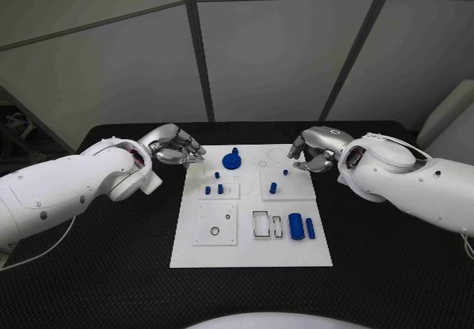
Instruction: Assemble the parts on the task board
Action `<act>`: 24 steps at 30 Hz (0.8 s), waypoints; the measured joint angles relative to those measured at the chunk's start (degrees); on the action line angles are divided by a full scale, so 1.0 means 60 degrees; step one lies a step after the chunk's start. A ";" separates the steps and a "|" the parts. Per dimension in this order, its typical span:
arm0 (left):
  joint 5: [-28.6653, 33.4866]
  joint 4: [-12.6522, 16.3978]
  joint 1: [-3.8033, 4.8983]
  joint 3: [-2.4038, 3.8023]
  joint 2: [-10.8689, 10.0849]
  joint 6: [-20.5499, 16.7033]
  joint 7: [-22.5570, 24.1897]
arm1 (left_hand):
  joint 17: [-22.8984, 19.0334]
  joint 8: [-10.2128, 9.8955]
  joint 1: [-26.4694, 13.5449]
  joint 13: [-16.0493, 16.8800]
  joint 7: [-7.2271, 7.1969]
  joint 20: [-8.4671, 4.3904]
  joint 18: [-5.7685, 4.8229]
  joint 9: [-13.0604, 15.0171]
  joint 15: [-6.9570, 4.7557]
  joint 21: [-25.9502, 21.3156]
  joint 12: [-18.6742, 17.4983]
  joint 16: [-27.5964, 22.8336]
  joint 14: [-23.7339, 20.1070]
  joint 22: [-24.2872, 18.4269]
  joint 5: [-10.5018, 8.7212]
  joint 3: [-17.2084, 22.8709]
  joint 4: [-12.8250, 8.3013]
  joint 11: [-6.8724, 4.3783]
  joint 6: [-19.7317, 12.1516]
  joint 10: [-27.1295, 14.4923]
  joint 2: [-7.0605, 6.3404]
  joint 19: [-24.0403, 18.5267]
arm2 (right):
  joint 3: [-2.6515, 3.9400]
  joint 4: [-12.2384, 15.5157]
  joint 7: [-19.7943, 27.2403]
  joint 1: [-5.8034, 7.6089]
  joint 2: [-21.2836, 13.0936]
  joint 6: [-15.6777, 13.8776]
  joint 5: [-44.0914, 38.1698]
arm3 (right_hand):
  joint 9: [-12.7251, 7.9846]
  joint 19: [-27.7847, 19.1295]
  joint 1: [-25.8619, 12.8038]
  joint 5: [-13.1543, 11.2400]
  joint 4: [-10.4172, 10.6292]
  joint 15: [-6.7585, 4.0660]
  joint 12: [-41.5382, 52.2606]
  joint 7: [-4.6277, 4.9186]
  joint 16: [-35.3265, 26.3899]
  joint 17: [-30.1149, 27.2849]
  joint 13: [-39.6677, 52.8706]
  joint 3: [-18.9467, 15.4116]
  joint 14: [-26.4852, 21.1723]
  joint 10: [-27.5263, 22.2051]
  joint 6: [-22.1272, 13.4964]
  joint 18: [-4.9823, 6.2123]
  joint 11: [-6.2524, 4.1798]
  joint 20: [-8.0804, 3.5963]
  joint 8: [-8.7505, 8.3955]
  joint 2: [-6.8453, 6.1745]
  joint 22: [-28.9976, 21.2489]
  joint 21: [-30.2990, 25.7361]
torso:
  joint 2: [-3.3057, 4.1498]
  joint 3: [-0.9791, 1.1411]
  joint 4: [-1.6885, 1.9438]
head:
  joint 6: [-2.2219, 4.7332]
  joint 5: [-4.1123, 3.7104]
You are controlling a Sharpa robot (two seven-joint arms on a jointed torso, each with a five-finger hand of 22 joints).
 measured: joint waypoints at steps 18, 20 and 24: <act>0.4716 0.1062 -0.0176 -0.0006 -0.0425 -0.0969 0.1949 | -0.0687 0.0000 0.0052 0.0013 0.0037 0.0158 -0.0003 -0.0013 0.0145 -0.0912 0.0157 -0.1062 -0.0324 -0.0588 0.0070 -0.0092 -0.0092 0.0054 -0.0037 0.0011 0.0058 -0.0496 | -0.0085 -0.0427 -0.0263 -0.0326 0.0599 0.0036 -0.0994 | -0.0009 0.0034 -0.0041 0.0000 -0.0013 0.0033 -0.0146 0.0000 0.0038 0.0011 -0.0146 0.0063 -0.0033 -0.0001 -0.0001 0.0002 0.0000 0.0035 -0.0145 -0.0041 0.0030 0.0000 | -0.0001 -0.0016 -0.0001 | -0.0007 -0.0045; 0.4924 0.1096 -0.0179 -0.0006 -0.0425 -0.0983 0.2047 | -0.0739 0.0000 0.0043 0.0013 0.0037 0.0156 -0.0003 -0.0013 0.0136 -0.0973 0.0157 -0.1142 -0.0333 -0.0631 0.0070 -0.0118 -0.0119 0.0056 -0.0037 0.0010 0.0085 -0.0523 | -0.0088 -0.0486 -0.0267 -0.0349 0.0669 0.0051 -0.1030 | -0.0009 0.0034 -0.0039 0.0000 -0.0033 0.0067 -0.0167 0.0000 0.0038 0.0011 -0.0157 0.0083 0.0002 -0.0001 -0.0001 0.0003 0.0000 0.0035 -0.0145 -0.0042 0.0039 0.0000 | -0.0001 -0.0016 -0.0001 | -0.0007 -0.0045; 0.5199 0.1163 -0.0180 -0.0006 -0.0425 -0.0984 0.2185 | -0.0769 0.0000 0.0022 0.0012 0.0037 0.0156 -0.0002 -0.0013 0.0136 -0.0980 0.0157 -0.1148 -0.0334 -0.0642 0.0070 -0.0118 -0.0119 0.0056 -0.0037 0.0010 0.0106 -0.0523 | -0.0088 -0.0609 -0.0271 -0.0372 0.0768 0.0088 -0.1080 | -0.0009 0.0034 0.0012 0.0000 -0.0031 0.0067 -0.0167 -0.0001 0.0038 0.0010 -0.0180 0.0136 0.0002 -0.0001 -0.0001 0.0003 0.0000 0.0035 -0.0187 -0.0093 0.0038 0.0036 | 0.0003 -0.0016 -0.0001 | -0.0016 -0.0048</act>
